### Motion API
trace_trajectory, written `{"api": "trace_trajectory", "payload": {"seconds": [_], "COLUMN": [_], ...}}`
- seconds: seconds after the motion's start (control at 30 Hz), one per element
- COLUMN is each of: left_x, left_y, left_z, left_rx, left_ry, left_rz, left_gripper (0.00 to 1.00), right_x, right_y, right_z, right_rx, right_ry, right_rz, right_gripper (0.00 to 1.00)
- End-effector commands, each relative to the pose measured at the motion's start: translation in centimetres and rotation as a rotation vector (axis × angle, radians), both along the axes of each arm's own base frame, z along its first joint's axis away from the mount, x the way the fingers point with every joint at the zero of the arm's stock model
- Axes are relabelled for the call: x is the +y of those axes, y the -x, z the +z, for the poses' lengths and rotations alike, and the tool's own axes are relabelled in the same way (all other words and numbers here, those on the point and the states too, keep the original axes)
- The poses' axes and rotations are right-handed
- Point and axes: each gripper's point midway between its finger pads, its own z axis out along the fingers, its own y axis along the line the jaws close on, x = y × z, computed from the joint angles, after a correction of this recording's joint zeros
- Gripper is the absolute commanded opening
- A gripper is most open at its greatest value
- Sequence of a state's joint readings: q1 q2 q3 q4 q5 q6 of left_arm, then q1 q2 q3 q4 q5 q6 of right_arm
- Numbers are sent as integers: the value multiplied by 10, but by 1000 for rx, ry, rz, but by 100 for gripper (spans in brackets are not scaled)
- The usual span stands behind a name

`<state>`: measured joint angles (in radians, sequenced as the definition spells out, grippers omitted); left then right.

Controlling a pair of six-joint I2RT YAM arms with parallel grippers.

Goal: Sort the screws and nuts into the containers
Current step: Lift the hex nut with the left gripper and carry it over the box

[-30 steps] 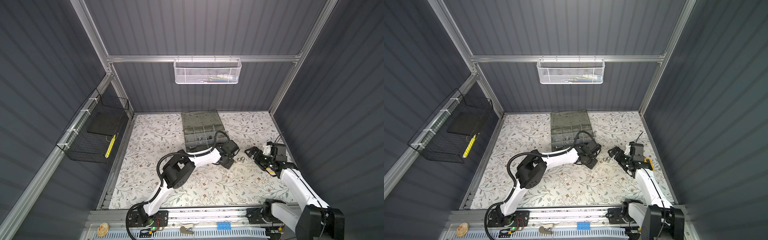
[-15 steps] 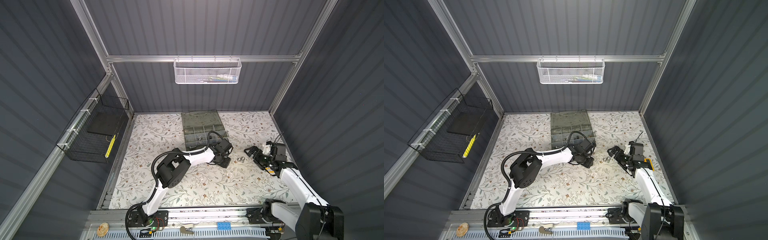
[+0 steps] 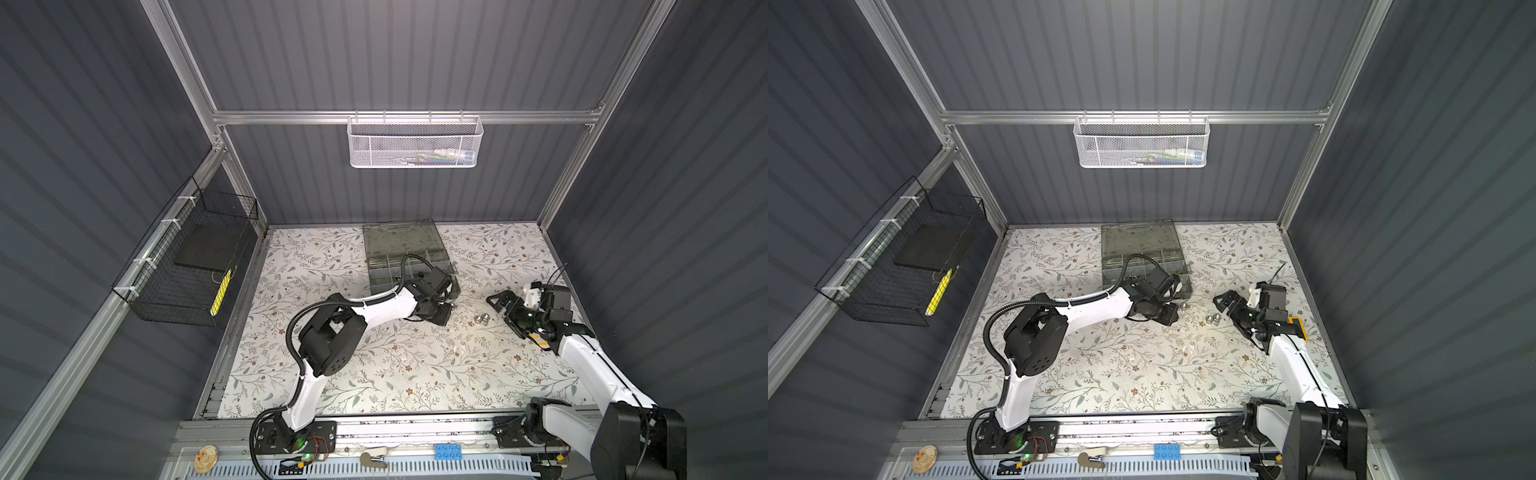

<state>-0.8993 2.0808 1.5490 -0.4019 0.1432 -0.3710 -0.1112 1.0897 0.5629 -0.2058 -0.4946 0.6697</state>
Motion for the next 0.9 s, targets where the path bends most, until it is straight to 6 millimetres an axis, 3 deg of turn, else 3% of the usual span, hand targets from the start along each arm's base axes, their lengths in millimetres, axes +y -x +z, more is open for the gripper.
{"api": "trace_trajectory", "payload": {"seconds": [0.0,0.27,0.47,0.87], "left_x": [4,20,40,122], "left_y": [-5,-24,-42,-98], "left_z": [27,56,73,86], "left_rx": [-4,-19,-9,-35], "left_ry": [62,120,166,172], "left_rz": [19,71,125,305], "left_gripper": [23,24,23,23], "right_x": [7,36,72,140], "right_y": [-3,-9,-17,-36], "right_z": [4,22,31,49], "right_rx": [-16,-85,-107,-145], "right_ry": [-8,21,76,108], "right_rz": [28,128,236,399], "right_gripper": [99,99,99,99]}}
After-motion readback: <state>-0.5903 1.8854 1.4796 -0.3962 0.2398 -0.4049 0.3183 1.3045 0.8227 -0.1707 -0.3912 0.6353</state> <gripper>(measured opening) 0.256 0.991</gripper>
